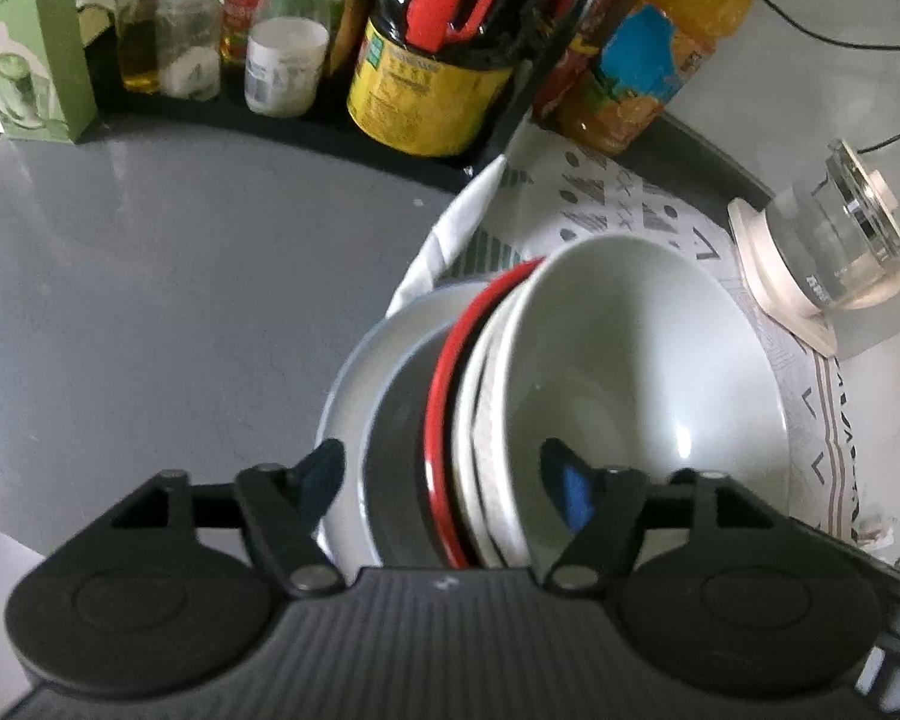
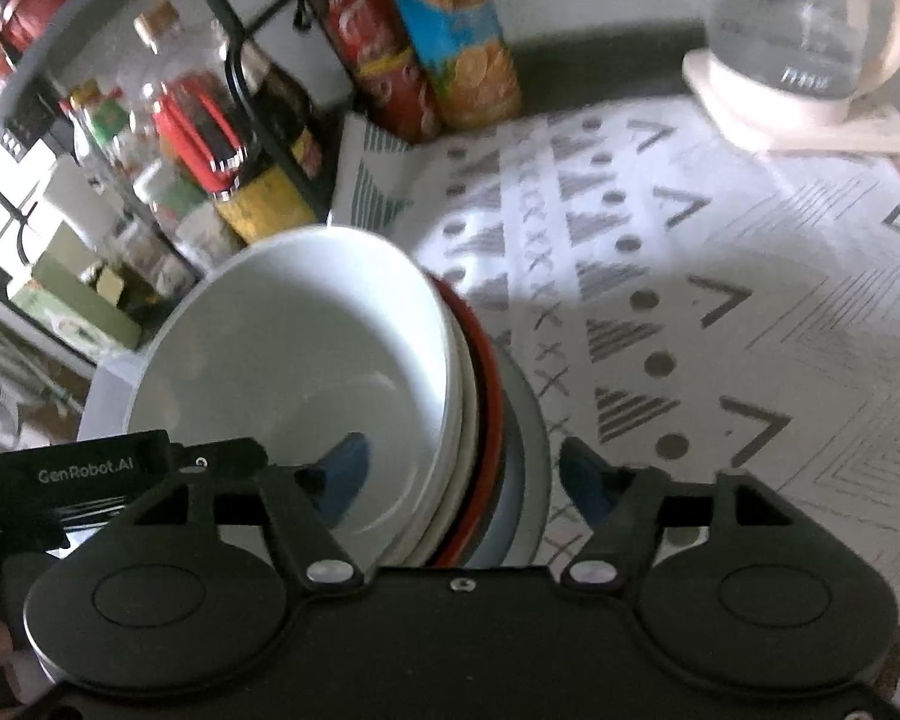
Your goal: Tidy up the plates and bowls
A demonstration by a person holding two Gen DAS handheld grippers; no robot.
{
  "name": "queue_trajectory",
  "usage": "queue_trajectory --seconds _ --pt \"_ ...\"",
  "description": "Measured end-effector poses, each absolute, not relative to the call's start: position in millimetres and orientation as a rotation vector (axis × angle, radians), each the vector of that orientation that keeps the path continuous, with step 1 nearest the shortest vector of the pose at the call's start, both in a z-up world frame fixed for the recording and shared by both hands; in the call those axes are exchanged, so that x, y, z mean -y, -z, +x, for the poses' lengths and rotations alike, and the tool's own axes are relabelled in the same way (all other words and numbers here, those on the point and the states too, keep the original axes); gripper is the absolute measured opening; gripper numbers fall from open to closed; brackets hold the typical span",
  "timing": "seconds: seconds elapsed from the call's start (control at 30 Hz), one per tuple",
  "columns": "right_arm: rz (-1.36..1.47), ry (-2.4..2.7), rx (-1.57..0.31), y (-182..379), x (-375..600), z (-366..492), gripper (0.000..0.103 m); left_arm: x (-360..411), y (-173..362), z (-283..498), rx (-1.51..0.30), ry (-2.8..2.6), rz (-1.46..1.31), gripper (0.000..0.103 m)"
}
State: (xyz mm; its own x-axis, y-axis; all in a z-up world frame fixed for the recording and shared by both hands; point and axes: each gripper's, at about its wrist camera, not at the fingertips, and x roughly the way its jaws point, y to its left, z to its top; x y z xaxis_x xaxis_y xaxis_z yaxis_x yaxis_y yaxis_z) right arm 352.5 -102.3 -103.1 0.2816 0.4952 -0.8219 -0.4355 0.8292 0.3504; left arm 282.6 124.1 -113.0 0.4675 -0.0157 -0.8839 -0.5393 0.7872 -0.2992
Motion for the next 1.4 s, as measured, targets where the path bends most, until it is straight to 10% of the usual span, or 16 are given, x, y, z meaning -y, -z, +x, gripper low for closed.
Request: queue_trajectory --seconds 0.27,0.73,1.4 --pt "0.090 -0.546 -0.990 77.3 126.8 348.1 0.103 -125.6 90.0 271.5 -0.978 -0.378 -0.596 0.083" --pt "0.082 -0.437 -0.797 39.6 194.9 285.9 0.103 -91.9 47.4 212.6 -0.883 -0.325 -0.528 0.103" --pt "0.111 -0.329 -0.729 0.9 239.8 187.4 0.103 -59.2 4.2 117.1 -0.820 -0.220 -0.441 0.103"
